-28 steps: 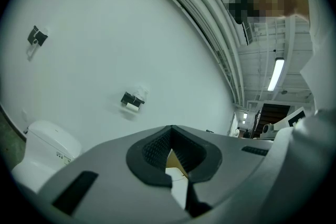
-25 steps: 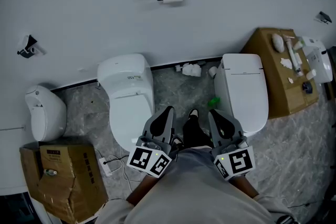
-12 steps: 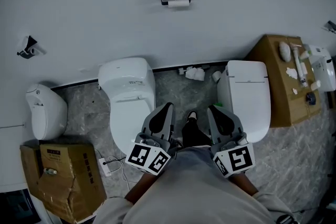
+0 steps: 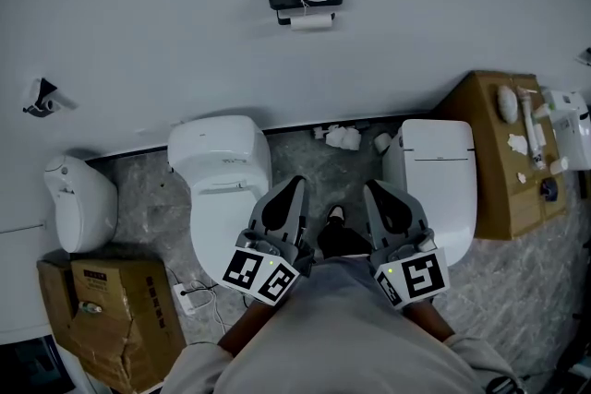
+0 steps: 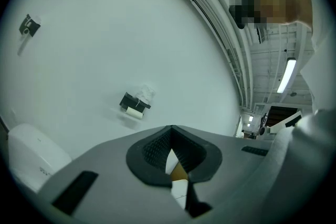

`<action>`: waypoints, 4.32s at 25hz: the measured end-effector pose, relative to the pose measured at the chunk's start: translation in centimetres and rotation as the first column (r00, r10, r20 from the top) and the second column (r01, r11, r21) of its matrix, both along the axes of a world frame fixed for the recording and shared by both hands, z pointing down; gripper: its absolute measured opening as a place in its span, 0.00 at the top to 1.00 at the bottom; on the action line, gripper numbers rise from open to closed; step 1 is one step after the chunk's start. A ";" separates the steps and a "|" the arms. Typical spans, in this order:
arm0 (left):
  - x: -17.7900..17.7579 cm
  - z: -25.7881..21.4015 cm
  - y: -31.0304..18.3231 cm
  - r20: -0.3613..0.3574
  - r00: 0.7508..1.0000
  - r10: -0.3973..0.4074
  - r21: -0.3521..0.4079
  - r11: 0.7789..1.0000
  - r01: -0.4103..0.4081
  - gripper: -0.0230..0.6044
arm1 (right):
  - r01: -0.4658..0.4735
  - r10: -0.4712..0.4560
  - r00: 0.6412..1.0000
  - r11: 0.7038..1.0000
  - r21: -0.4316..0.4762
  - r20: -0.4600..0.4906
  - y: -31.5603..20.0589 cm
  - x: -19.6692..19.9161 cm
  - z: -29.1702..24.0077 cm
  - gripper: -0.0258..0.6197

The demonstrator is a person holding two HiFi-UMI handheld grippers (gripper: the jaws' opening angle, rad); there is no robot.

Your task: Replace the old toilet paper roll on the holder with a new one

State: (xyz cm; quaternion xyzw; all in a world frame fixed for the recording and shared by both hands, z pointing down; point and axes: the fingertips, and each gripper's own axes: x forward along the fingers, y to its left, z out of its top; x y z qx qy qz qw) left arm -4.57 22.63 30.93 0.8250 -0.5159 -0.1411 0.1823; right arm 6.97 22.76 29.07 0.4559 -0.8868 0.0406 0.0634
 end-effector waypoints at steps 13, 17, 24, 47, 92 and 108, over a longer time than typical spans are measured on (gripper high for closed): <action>3.3 -1.5 -8.3 0.022 1.000 -0.019 0.044 0.999 0.018 0.96 | 0.073 -0.074 0.997 0.996 0.043 0.025 -8.6 1.9 -1.0 0.93; 4.2 -2.2 -9.8 0.020 0.999 -0.034 0.071 0.997 0.032 0.96 | 0.103 -0.105 0.994 0.991 0.081 0.032 -10.3 2.2 -1.9 0.93; 5.2 -3.1 -11.1 0.024 0.999 -0.045 0.089 0.995 0.043 0.96 | 0.147 -0.154 0.987 0.982 0.119 0.052 -11.5 1.8 -2.9 0.93; 3.4 0.7 -20.7 -0.142 0.990 -0.010 -0.074 0.997 -0.001 0.96 | 0.122 -0.124 0.990 0.992 0.020 0.073 -19.8 -1.2 -0.5 0.93; -0.6 6.9 -36.8 -0.716 0.688 -0.116 -0.242 0.966 -0.089 0.95 | 0.081 -0.081 0.997 0.997 0.002 0.010 -34.9 -6.2 -0.9 0.94; 0.2 8.5 -39.1 -0.824 0.540 -0.170 -0.265 0.959 -0.102 0.49 | 0.117 -0.117 0.993 0.993 -0.013 0.032 -35.6 -6.6 -1.5 0.94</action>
